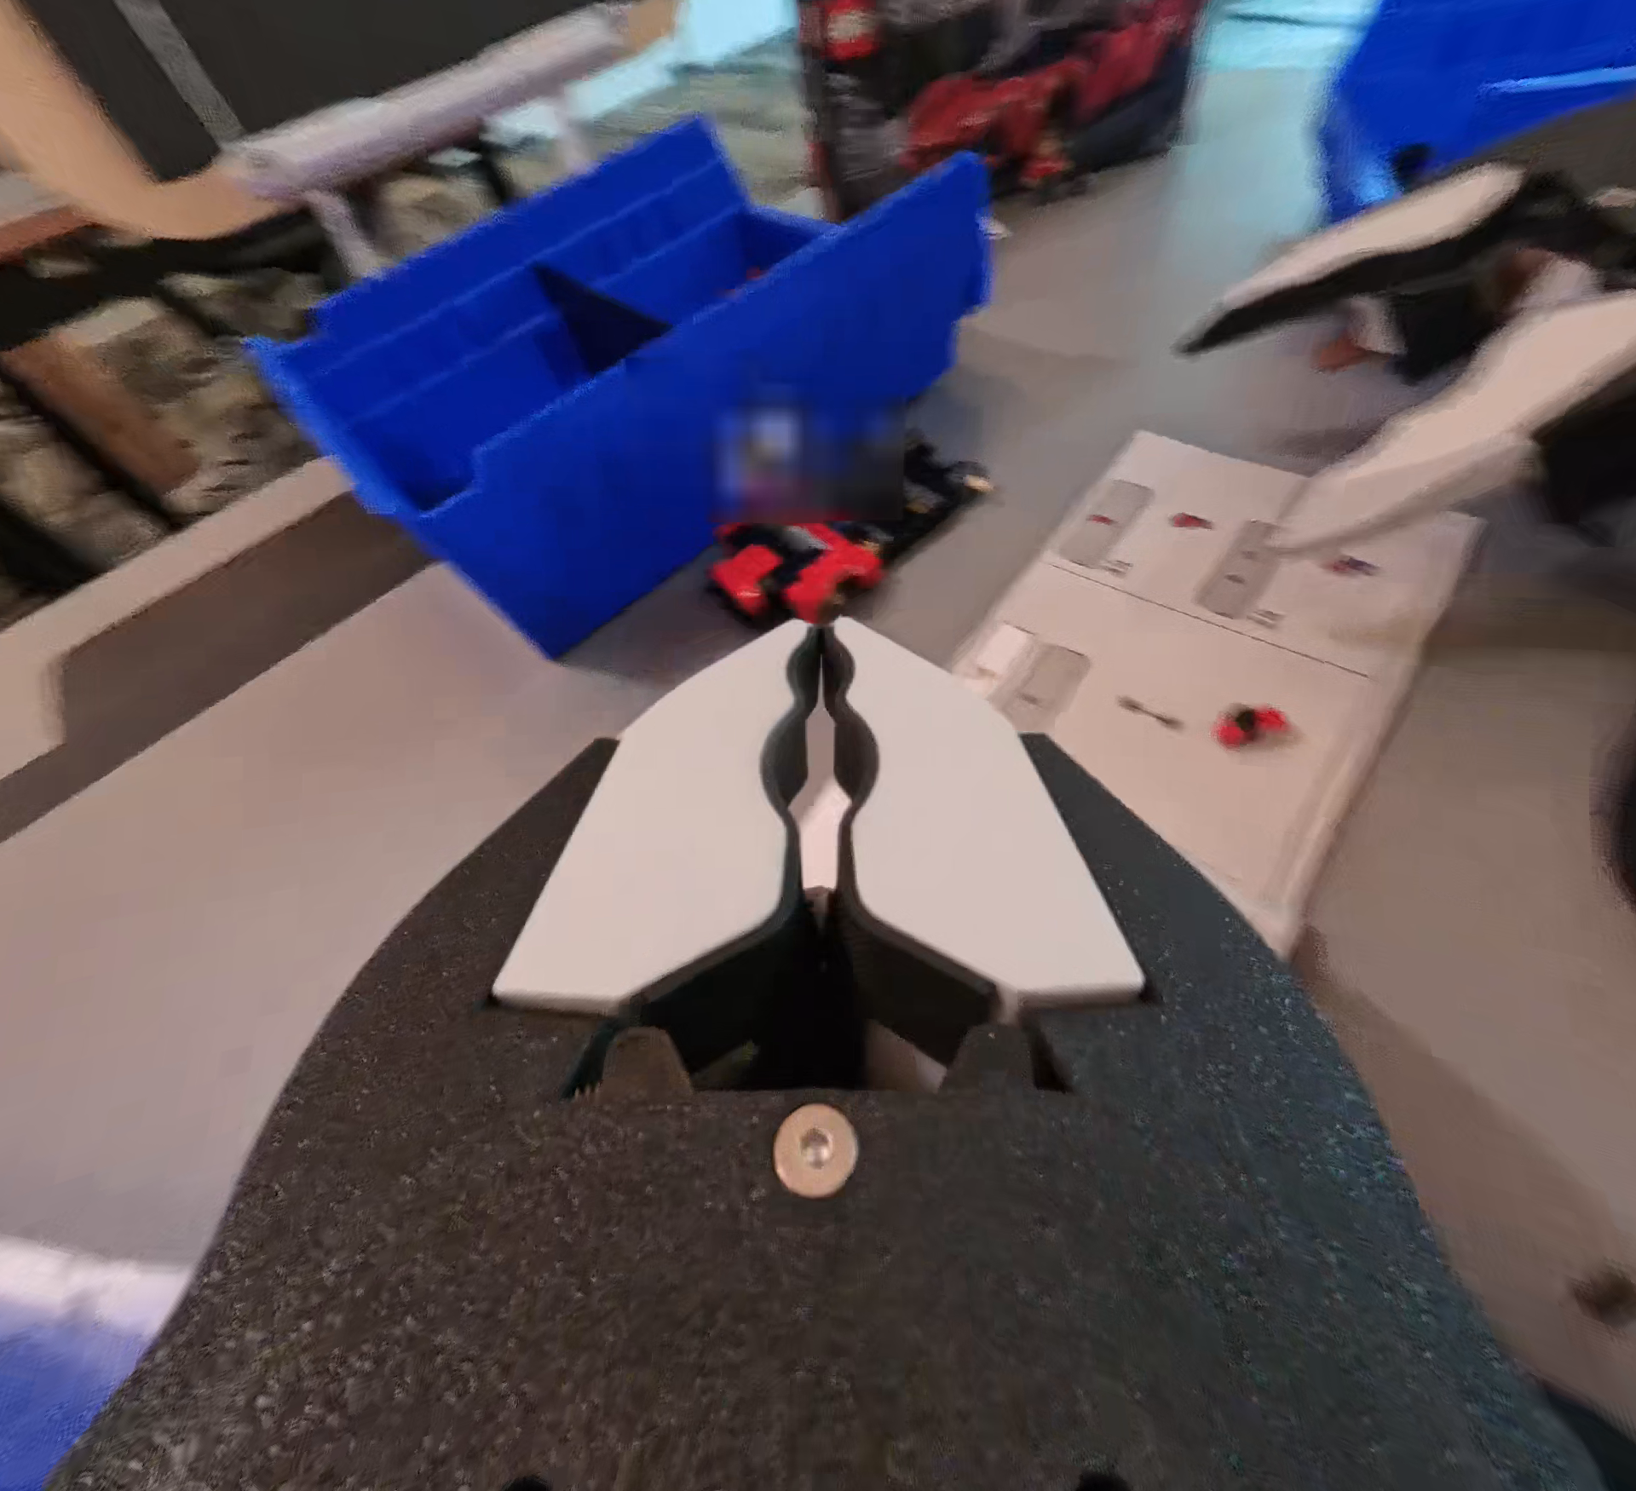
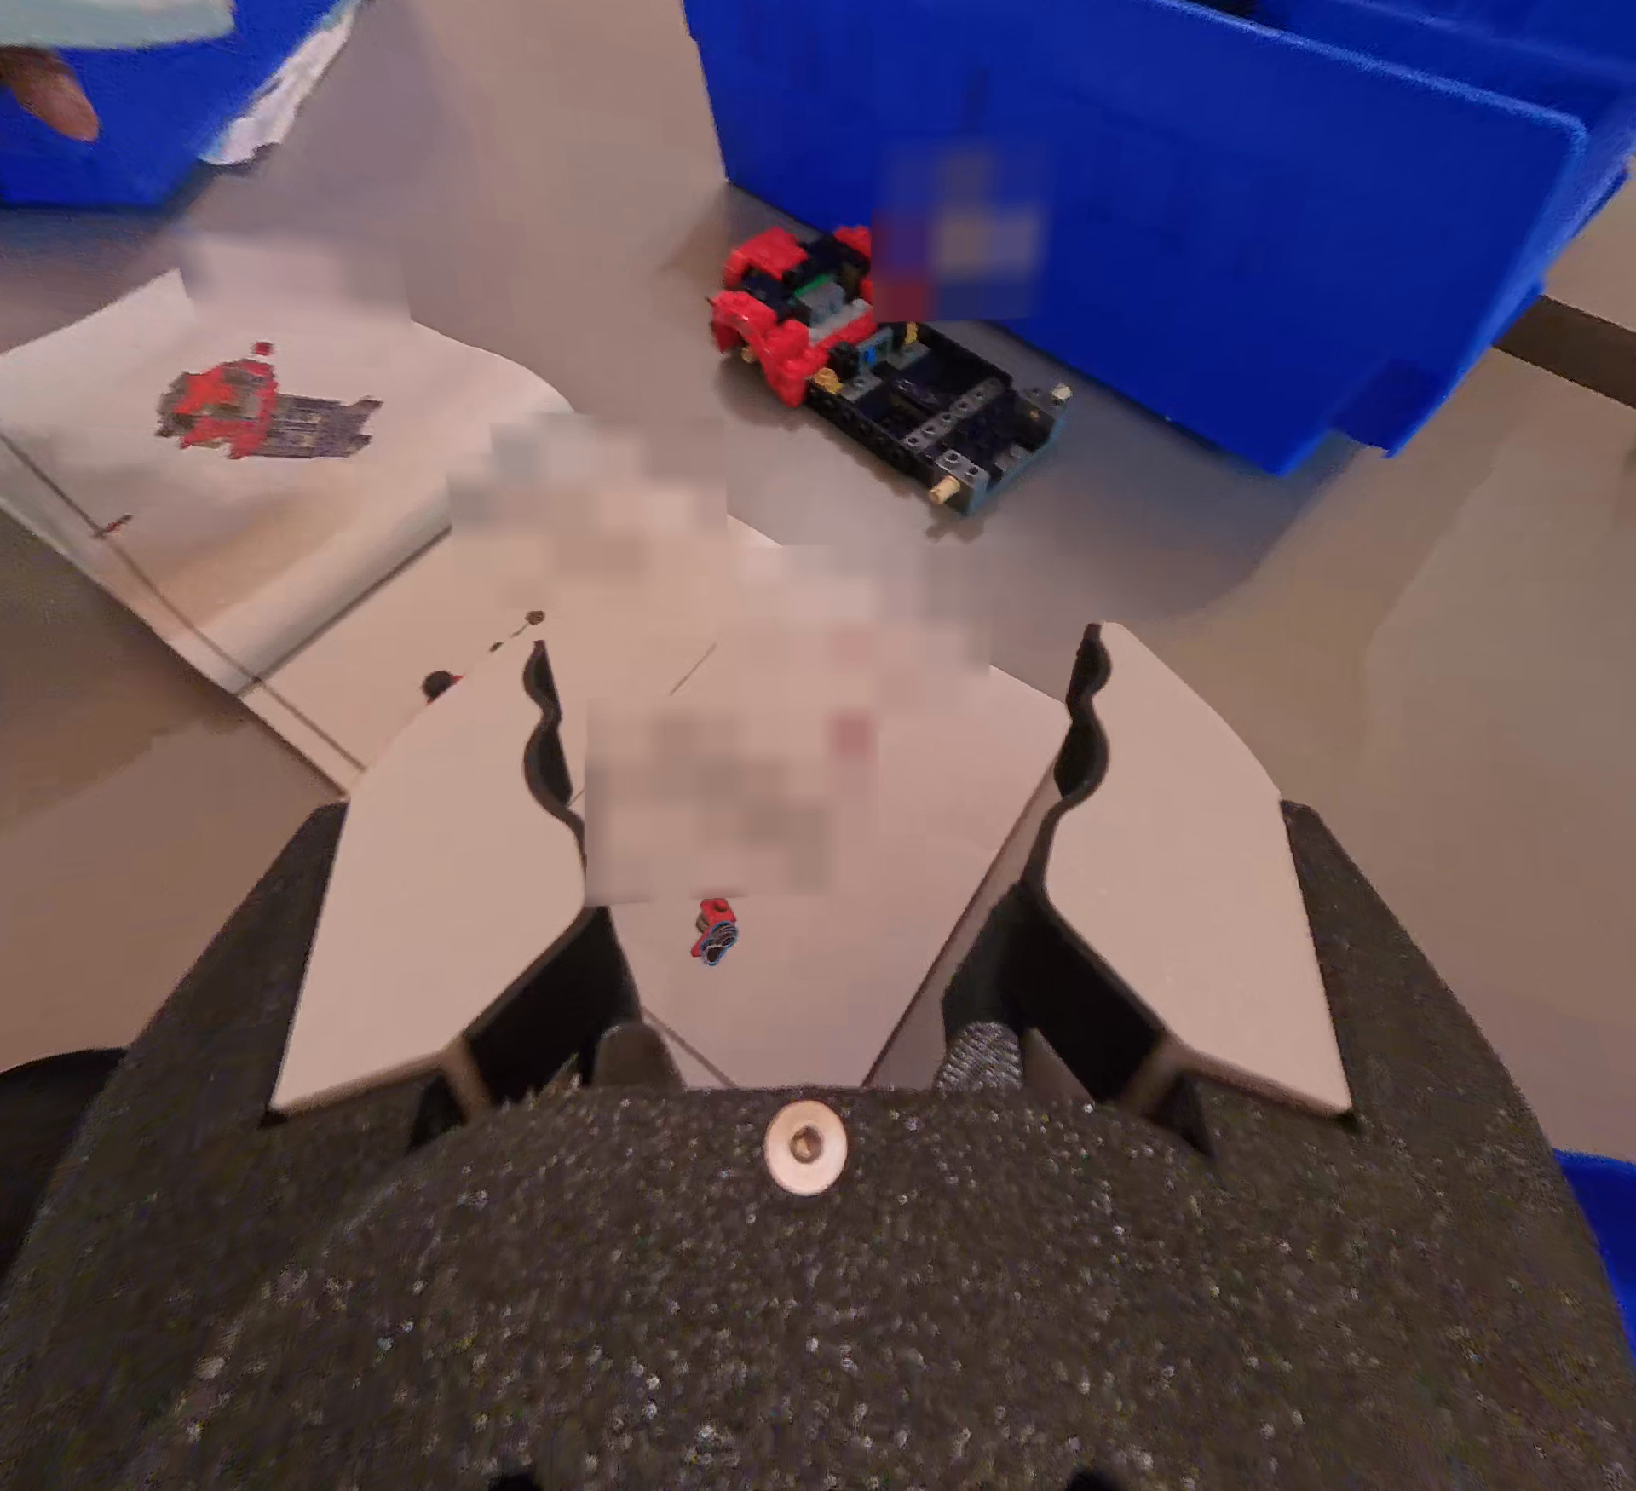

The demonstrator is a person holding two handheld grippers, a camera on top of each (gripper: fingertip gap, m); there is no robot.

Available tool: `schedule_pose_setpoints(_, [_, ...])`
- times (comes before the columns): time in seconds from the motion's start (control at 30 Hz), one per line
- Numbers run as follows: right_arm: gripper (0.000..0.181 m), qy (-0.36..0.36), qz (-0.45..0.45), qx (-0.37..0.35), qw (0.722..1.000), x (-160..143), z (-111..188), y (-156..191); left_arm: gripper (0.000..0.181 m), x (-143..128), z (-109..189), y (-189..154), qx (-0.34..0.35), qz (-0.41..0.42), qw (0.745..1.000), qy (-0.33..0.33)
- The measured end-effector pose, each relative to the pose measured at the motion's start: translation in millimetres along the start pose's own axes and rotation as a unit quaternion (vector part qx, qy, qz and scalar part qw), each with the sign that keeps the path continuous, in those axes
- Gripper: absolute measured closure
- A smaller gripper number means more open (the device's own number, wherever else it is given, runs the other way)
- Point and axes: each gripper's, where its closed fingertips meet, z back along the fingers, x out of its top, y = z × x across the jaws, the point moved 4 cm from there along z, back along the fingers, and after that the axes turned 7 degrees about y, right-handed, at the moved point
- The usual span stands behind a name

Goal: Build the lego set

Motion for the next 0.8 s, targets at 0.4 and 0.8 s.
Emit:
schedule_pose_setpoints(0.4, [0.142,0.061,0.100,0.218,0.969,-16,-10,66,0.160,-46,-10,-88,-0.263,-0.113,0.950,0.126])
schedule_pose_setpoints(0.8, [0.173,0.107,0.157,0.211,0.959,-22,-24,80,0.152,-50,-23,-103,-0.313,-0.105,0.937,0.119])
